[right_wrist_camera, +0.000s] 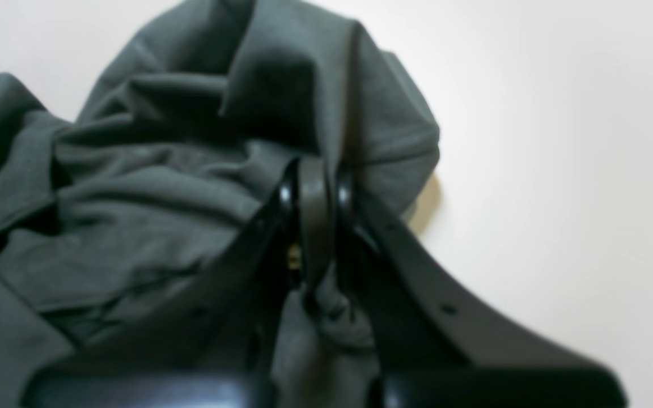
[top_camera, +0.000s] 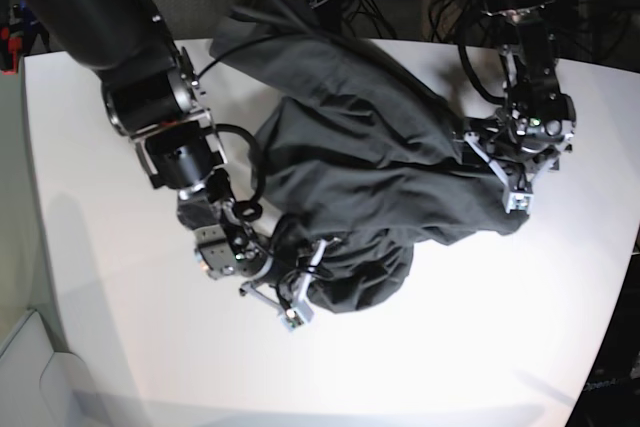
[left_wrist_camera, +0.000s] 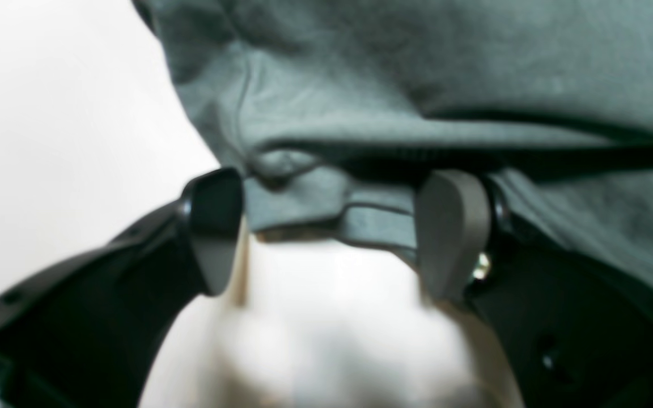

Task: Layout the t-shirt on the table in an organized manner, then fold the t-shirt properly
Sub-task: 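Pull the shirt apart with both grippers and release the left gripper, then move the left gripper to the shirt's middle and grasp the fabric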

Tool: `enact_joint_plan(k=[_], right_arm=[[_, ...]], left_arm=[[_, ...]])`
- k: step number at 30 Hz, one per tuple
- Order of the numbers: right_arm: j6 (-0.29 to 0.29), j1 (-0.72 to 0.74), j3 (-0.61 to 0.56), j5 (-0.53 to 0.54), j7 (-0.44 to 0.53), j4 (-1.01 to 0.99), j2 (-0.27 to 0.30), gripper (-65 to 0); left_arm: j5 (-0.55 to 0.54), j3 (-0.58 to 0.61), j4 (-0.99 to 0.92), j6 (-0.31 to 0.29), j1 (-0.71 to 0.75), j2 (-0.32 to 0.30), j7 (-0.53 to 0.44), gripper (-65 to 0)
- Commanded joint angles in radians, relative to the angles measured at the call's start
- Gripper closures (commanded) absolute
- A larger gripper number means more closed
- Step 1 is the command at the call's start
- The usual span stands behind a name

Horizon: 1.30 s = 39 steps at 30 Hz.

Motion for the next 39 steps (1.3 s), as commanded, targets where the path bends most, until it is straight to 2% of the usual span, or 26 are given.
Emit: enact_joint_plan(k=[1,4,6,7,10,12,15,20,26,32,36,39], right_arm=[[-0.039,0.039,0.003,0.013,0.025,0.022,0.005,0.0],[-0.194,0.057,0.003,0.016,0.025,0.022,0.052,0.0],[-0.269,0.068,0.003,0.016,0.023,0.039,0.091,0.0],[-0.289,0.071,0.006,0.018,0.019,0.067,0.112,0.0],[-0.298,0.057,0.006,0.018,0.014,0.164,0.161,0.0],[-0.300,0.038,0.032,0.018,-0.024,0.246,0.196,0.0],[-0.300,0.011,0.112,0.015,-0.110,0.383,0.210,0.0],[-0.300,0.007,0.213,0.012,-0.179,0.521,0.233,0.0],[-0.300,0.041,0.259,0.012,-0.185,0.556,0.272,0.0],[-0.300,0.061,0.254,0.012,-0.181,0.559,0.265,0.0],[-0.300,0.031,0.256,0.012,-0.176,0.558,0.238,0.0],[-0.300,0.014,0.256,0.012,-0.175,0.556,0.238,-0.5]], left_arm=[[0.062,-0.005,-0.010,0.008,0.014,-0.021,0.066,-46.3],[0.062,-0.005,-0.008,0.007,0.031,-0.047,0.066,-46.3],[0.062,-0.007,-0.008,0.007,0.037,-0.056,0.066,-46.3],[0.062,-0.007,-0.008,0.007,0.039,-0.068,0.066,-46.3],[0.062,-0.007,-0.010,0.007,0.040,-0.083,0.066,-46.3],[0.062,-0.008,-0.010,0.007,0.040,-0.086,0.066,-46.3],[0.062,-0.022,-0.010,0.007,0.039,-0.096,0.066,-46.3],[0.062,-0.036,-0.010,0.007,0.034,-0.100,0.066,-46.3],[0.062,-0.044,-0.010,0.007,0.034,-0.134,0.064,-46.3],[0.062,-0.079,-0.005,0.007,0.034,-0.134,0.064,-46.3],[0.062,-0.079,0.003,0.007,0.037,-0.129,0.066,-46.3],[0.062,-0.079,0.003,0.005,0.039,-0.129,0.066,-46.3]])
